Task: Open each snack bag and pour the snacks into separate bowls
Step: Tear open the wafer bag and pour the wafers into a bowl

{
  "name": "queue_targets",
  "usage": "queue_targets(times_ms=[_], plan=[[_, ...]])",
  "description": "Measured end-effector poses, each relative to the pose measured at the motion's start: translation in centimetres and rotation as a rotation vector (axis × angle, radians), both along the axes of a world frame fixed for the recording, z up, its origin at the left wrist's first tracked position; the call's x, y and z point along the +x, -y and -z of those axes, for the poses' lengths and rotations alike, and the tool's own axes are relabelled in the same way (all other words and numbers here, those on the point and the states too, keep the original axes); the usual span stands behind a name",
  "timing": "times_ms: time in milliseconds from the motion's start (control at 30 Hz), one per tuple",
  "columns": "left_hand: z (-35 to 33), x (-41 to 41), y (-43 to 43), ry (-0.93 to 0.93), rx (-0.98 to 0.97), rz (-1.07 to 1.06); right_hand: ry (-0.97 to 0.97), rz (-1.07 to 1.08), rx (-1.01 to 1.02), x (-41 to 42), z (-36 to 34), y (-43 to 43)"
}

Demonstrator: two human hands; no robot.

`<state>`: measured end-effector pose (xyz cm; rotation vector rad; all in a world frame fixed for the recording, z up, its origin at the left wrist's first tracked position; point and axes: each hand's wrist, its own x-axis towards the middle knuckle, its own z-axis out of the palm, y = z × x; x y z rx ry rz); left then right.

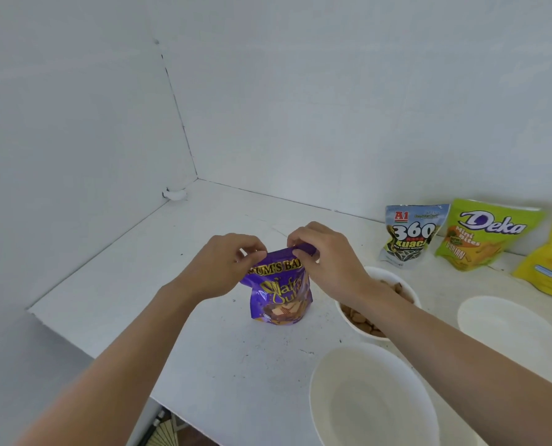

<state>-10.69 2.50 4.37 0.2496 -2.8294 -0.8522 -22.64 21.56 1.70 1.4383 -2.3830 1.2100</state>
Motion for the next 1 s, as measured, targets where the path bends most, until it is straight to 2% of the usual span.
queue_targets(times_ms=[233, 667, 867, 1000], plan=[[-0.3, -0.8, -0.5, 0.066, 0.085, -0.054, -0.091, -0.014, 0.028, -0.2, 0.9, -0.5], [-0.9, -2.0, -1.4, 0.108, 0.127, -0.047, -0.169, -0.03, 0.042, -0.1, 0.4, 0.3], [-1.1, -1.9, -1.0, 0.18, 0.367, -0.057, -0.175, -0.016, -0.094, -0.4, 1.0, 0.0], [-1.0, -1.9, -1.0, 0.209, 0.429, -0.087, -0.189, -0.025, -0.096, -0.9, 0.8, 0.0]])
